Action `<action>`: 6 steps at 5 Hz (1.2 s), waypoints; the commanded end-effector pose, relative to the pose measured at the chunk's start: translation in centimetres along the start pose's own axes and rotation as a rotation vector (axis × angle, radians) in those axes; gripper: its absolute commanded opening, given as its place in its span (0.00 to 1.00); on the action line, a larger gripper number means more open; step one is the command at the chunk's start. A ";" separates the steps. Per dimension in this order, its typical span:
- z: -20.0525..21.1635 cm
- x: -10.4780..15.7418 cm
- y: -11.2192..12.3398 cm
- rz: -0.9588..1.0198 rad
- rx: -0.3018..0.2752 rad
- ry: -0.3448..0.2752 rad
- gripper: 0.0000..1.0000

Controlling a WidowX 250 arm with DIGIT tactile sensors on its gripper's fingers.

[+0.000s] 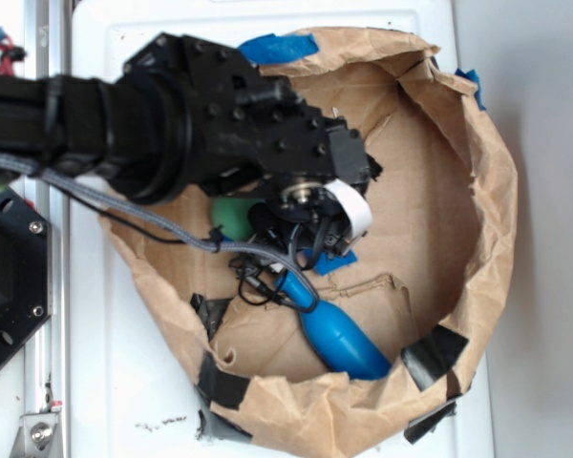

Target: Grab the blue sponge.

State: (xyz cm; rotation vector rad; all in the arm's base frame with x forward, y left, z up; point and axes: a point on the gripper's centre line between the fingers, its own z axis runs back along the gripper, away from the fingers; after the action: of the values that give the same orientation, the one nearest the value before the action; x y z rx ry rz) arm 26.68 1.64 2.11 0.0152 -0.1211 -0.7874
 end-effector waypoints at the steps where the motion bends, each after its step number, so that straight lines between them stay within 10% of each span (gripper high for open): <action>1: 4.0 2.2 -0.8 0.067 0.016 -0.002 0.00; 3: 12.1 5.0 -1.1 0.369 -0.050 0.043 0.00; 6: 13.4 5.3 -1.0 0.624 -0.060 0.108 0.00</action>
State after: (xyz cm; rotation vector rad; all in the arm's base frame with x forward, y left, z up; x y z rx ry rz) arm 26.69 -1.59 14.34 -0.0361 0.0676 -0.1615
